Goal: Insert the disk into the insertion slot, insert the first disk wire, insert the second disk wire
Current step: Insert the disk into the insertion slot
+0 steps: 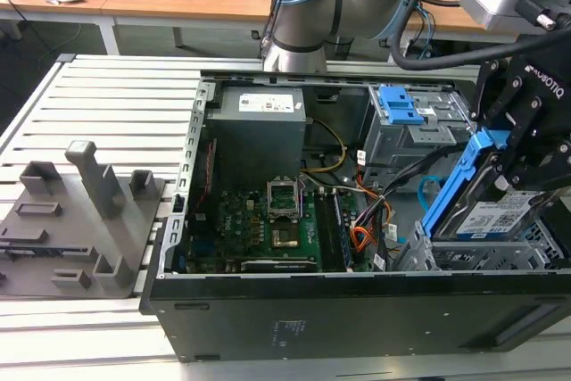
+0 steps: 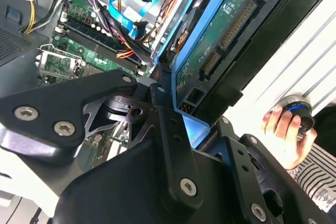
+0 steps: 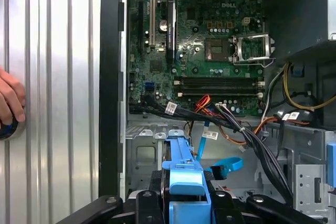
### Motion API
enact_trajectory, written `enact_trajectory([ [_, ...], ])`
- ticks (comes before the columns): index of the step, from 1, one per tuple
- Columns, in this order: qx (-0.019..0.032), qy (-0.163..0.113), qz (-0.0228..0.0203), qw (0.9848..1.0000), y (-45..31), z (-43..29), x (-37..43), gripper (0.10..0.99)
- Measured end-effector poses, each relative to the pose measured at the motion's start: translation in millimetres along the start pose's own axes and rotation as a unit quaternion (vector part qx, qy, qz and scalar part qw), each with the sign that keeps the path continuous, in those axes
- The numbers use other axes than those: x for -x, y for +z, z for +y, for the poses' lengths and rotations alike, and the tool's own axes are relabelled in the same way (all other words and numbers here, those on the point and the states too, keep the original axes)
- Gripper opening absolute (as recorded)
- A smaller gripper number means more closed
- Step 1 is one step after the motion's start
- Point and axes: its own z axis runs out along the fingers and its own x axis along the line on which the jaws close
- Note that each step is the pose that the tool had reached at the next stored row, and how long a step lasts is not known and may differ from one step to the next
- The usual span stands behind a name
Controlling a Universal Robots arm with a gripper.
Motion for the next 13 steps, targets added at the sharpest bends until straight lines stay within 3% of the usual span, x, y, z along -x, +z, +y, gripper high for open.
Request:
enact_trajectory([
  [6, 0.0000, 0.000, 0.0000, 1.0000, 11.9, -0.5, 0.0, 0.369],
  [13, 0.0000, 0.000, 0.0000, 1.0000, 12.1, -0.5, 0.0, 0.376],
])
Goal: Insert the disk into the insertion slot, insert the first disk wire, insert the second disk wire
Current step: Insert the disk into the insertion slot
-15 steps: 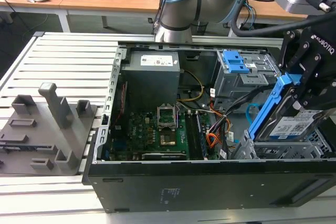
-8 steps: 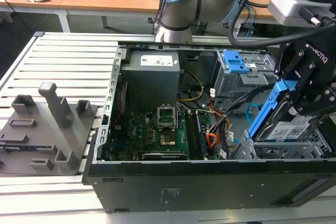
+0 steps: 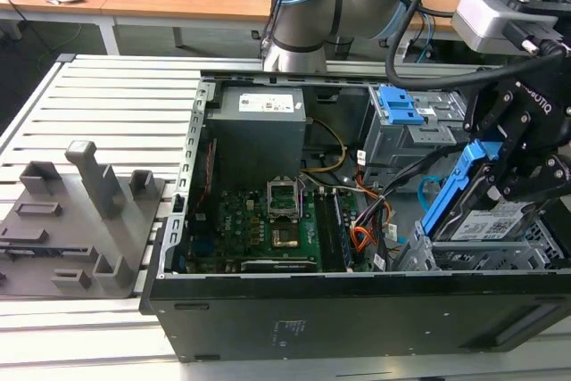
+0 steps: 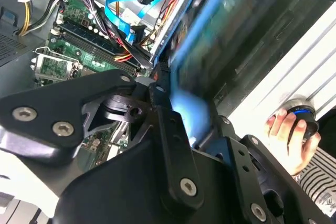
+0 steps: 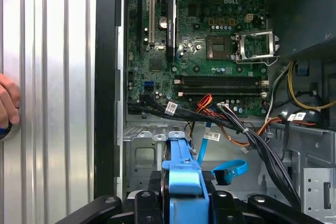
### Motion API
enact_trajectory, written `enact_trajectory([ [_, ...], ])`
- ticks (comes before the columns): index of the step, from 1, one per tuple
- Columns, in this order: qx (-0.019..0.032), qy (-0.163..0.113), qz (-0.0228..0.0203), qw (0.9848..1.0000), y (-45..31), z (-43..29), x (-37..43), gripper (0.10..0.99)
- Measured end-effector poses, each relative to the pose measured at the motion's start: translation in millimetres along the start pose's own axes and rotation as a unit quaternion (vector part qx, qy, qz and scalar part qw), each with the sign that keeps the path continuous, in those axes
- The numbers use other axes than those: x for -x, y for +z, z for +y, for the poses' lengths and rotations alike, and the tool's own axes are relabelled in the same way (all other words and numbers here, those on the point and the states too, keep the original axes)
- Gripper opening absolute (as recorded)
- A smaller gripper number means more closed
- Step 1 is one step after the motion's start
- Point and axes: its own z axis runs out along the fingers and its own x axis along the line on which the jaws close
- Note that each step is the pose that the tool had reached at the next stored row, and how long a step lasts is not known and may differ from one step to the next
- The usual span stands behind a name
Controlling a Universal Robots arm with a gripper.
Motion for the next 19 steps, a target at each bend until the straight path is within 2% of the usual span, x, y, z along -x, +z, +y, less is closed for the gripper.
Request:
enact_trajectory([
  [1, 0.0000, 0.000, 0.0000, 1.0000, 0.1, 0.0, 0.0, 0.443],
  [4, 0.0001, 0.000, 0.0000, 1.0000, 0.2, 0.0, 0.0, 0.443],
  [5, 0.0000, 0.000, 0.0000, 1.0000, 0.2, 0.0, 0.0, 0.427],
  [6, 0.0000, 0.000, 0.0000, 1.0000, 0.3, 0.0, 0.0, 0.361],
  [7, 0.0000, 0.000, 0.0000, 1.0000, 0.3, 0.0, 0.0, 0.361],
  [8, 0.0000, 0.000, 0.0000, 1.0000, 0.4, 0.0, 0.0, 0.239],
  [10, 0.0000, 0.000, 0.0000, 1.0000, 0.4, 0.0, 0.0, 0.118],
  [16, 0.0000, 0.000, 0.0000, 1.0000, 0.6, 0.0, 0.0, 0.106],
  [18, 0.0006, 0.000, -0.0002, 1.0000, 0.8, -4.1, 0.1, 0.106],
  [19, 0.0020, 0.000, 0.0000, 1.0000, 0.6, -9.3, 0.5, 0.106],
])
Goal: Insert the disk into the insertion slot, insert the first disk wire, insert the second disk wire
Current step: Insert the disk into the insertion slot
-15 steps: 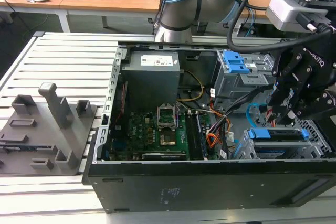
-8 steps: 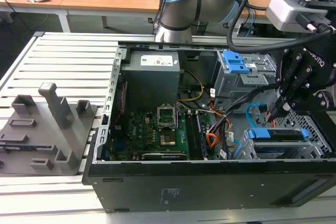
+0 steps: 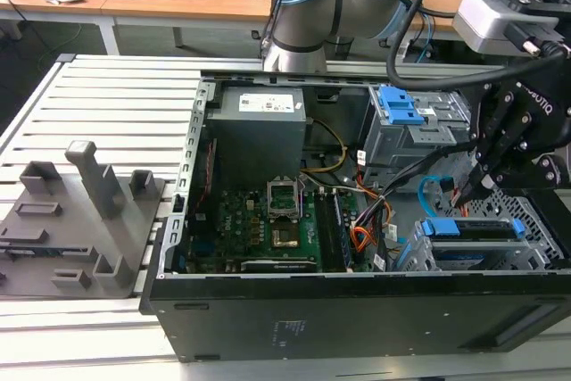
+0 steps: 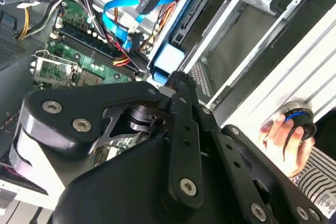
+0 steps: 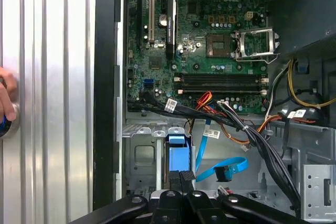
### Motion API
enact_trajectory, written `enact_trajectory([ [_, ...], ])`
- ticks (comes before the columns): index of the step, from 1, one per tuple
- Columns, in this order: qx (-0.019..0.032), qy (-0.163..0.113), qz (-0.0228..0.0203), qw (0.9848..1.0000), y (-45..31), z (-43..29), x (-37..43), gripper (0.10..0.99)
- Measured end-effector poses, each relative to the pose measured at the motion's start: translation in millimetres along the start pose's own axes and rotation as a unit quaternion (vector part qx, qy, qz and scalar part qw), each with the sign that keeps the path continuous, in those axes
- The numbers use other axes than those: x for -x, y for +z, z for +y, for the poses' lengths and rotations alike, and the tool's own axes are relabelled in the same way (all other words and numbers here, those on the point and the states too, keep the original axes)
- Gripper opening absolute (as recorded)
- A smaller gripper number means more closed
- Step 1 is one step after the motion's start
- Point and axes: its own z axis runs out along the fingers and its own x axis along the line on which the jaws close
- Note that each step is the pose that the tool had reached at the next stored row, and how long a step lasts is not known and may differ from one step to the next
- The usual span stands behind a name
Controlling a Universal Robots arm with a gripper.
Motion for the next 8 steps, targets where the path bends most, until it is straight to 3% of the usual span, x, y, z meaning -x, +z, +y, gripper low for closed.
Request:
enact_trajectory([
  [1, 0.0022, 0.000, 0.0000, 1.0000, 2.5, -4.4, 0.2, 0.106],
  [3, 0.0032, 0.000, 0.0000, 1.0000, 9.9, -5.1, 0.2, 0.106],
  [8, 0.0041, 0.000, 0.0002, 1.0000, 18.3, -6.9, 0.2, 0.106],
])
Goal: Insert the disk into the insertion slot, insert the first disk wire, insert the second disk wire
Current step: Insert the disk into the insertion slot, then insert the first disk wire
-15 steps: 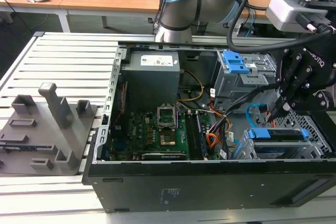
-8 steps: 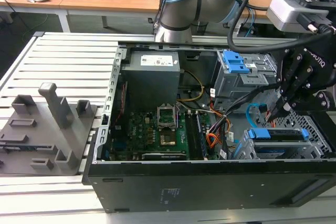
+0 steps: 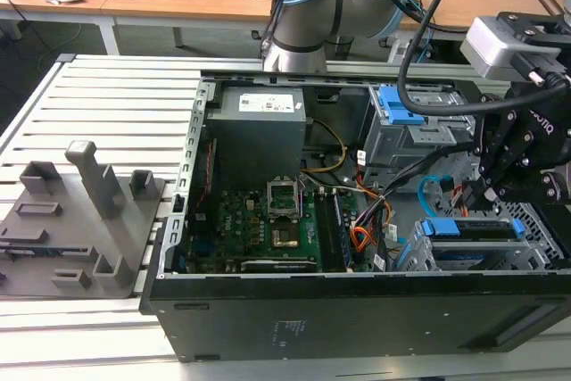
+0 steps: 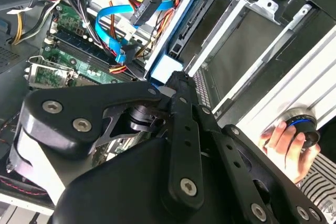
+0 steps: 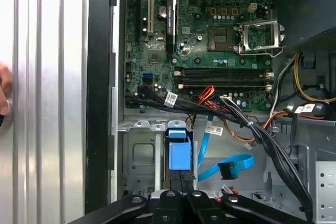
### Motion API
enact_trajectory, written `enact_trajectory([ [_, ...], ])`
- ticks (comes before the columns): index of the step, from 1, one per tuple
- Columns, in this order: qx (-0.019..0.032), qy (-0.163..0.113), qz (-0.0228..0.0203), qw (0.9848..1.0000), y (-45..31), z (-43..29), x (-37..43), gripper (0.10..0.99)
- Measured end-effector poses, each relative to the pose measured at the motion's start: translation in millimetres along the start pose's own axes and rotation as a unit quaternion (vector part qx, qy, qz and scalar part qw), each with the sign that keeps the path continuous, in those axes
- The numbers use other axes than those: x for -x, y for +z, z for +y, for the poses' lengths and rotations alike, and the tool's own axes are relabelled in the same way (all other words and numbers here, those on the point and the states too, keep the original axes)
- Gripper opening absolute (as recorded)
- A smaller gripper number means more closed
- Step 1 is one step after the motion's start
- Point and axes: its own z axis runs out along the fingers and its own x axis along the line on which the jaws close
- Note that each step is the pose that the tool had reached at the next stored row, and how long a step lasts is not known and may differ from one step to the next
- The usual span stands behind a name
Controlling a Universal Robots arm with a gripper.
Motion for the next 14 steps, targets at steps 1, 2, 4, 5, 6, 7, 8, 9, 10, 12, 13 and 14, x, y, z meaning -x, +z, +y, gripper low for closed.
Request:
enact_trajectory([
  [1, 0.0000, 0.000, 0.0000, 1.0000, 0.1, -0.4, 0.0, 0.106],
  [2, 0.0000, 0.000, 0.0000, 1.0000, 0.2, -0.6, 0.0, 0.106],
  [4, 0.0000, 0.000, -0.0001, 1.0000, 0.3, -0.7, 0.0, 0.106],
  [5, 0.0000, 0.000, -0.0001, 1.0000, 0.3, -0.7, 0.0, 0.106],
  [6, 0.0000, 0.000, -0.0001, 1.0000, 0.3, -0.8, 0.0, 0.106],
  [7, 0.0000, 0.000, -0.0001, 1.0000, 0.3, -0.8, 0.0, 0.106],
  [8, 0.0001, 0.000, -0.0001, 1.0000, 0.3, -0.8, 0.0, 0.106],
  [9, 0.0000, 0.000, -0.0001, 1.0000, 0.3, -0.8, 0.0, 0.106],
  [10, 0.0000, 0.000, -0.0001, 1.0000, 0.3, -0.9, 0.0, 0.106],
  [12, 0.0000, 0.000, -0.0001, 1.0000, 0.3, -0.9, 0.0, 0.106],
  [13, 0.0000, 0.000, -0.0001, 1.0000, 0.3, -0.9, 0.0, 0.106],
  [14, 0.0000, 0.000, -0.0001, 1.0000, 0.3, -1.0, 0.0, 0.106],
])
